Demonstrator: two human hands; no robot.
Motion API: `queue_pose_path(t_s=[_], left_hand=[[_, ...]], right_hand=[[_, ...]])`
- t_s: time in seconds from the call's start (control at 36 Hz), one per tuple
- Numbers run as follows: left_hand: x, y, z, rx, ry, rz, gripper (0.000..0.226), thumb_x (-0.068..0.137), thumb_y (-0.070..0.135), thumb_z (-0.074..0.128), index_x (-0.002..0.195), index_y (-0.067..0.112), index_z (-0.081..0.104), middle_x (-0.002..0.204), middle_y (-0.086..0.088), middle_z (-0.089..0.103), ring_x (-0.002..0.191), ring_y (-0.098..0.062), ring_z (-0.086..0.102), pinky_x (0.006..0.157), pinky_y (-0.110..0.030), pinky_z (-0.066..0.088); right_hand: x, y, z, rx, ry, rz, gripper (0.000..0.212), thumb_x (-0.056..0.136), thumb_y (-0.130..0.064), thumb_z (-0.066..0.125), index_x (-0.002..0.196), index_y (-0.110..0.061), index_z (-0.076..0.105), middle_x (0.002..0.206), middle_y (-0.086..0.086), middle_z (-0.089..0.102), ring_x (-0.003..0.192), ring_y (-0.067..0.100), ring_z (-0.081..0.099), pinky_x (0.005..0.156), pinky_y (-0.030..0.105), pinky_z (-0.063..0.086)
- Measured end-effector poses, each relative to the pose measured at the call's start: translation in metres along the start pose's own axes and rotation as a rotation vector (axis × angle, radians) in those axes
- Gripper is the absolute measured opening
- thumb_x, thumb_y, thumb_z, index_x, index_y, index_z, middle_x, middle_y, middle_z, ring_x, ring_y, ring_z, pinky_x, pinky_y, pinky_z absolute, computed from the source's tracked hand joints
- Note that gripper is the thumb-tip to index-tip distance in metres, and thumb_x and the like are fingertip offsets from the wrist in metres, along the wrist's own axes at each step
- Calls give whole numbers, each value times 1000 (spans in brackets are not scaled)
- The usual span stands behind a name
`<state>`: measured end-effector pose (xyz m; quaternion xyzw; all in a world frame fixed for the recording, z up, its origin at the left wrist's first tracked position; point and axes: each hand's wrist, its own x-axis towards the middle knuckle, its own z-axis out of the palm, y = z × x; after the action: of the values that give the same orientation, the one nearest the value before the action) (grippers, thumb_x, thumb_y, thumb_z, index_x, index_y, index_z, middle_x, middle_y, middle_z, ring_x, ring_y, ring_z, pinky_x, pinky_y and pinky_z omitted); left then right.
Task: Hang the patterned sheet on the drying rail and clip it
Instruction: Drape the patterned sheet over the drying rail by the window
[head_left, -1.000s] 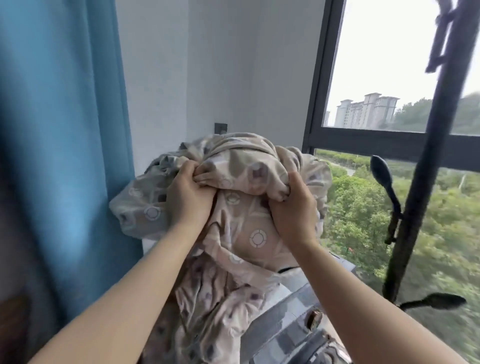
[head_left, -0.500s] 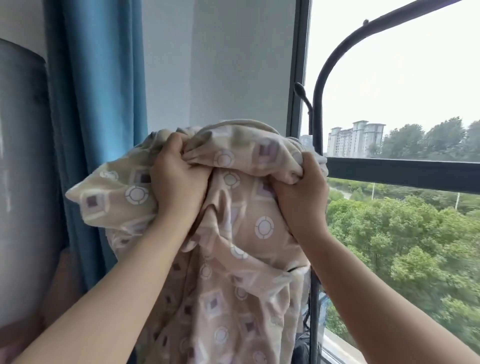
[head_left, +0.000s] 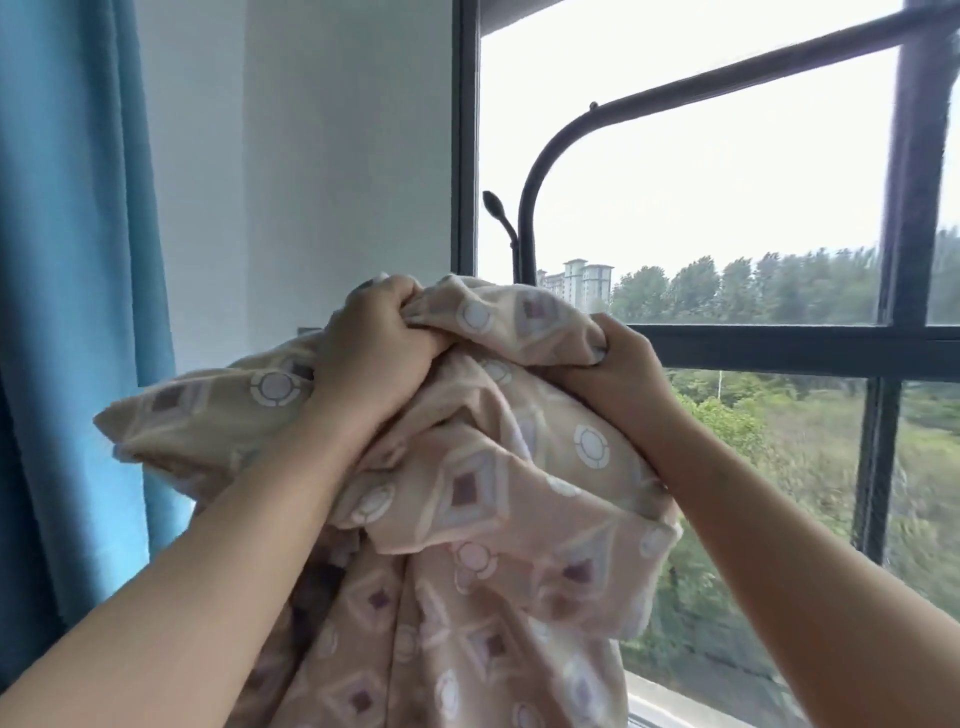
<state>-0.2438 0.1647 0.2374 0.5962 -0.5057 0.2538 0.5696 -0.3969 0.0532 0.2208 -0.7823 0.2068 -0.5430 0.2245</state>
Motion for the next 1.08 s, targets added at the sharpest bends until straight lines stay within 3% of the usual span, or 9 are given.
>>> queue_pose_path(t_s=[0.11,0.28,0.39,0.58,0.67,0.72,0.81,0.92,1.08], left_hand=[[-5,-4,16,-83,-79,-35,36,80,22,63,55,14,39,57,2,45,61,-22,41,57,-31,27],[-23,-27,30,-350,-338,-305,18,58,31,65,60,14,58,61,1,59,65,-20,53,65,-33,44],[-34,-49,29,-448,-395,-437,15,61,23,74,71,15,66,69,-3,65,69,-20,58,69,-34,48],[-42,-82,21,-338,-347,-477,15,79,11,67,67,17,59,65,0,59,66,-17,53,66,-30,42],[-48,-96,11,-293,-324,-500,20,75,15,69,61,16,55,59,2,55,63,-17,49,60,-29,39],[-50,-103,4,-245,-296,-513,18,63,27,68,67,12,60,63,0,60,67,-21,54,66,-32,43],[-47,-113,-11,-176,-210,-529,40,56,36,61,82,7,66,79,-9,69,83,-30,63,78,-40,50],[-39,-117,-33,-69,-109,-519,29,58,39,55,59,10,49,58,0,53,66,-25,48,55,-29,37],[-24,-122,-48,36,4,-472,37,80,13,61,54,14,35,53,2,40,57,-19,36,50,-29,29]], right_hand=[[-5,11,-7,-60,-49,6,23,71,-14,76,77,-13,55,69,-5,57,65,12,50,61,27,42],[-14,23,-3,-255,-172,-25,40,68,-20,78,59,-21,40,60,-8,48,60,12,43,57,27,34],[-21,25,20,-334,-213,-66,43,70,-21,77,58,-23,36,59,-9,45,58,10,40,51,20,31],[-33,31,60,-338,-288,22,42,74,-20,71,58,-22,32,62,-6,41,62,13,38,51,18,30],[-34,33,79,-322,-319,15,39,73,-22,72,61,-18,35,68,1,46,67,17,41,52,25,30],[-33,33,91,-297,-321,3,36,73,-22,72,64,-16,38,71,3,48,68,17,42,52,26,30],[-26,27,112,-255,-328,-21,40,74,-19,70,59,-22,33,63,-6,44,67,16,43,55,29,31],[-13,13,138,-222,-317,-92,43,74,-18,69,57,-25,30,59,-11,41,63,15,40,51,21,29],[0,7,161,-103,-272,-85,42,73,-16,70,57,-19,31,55,-7,40,52,7,33,48,16,30]])
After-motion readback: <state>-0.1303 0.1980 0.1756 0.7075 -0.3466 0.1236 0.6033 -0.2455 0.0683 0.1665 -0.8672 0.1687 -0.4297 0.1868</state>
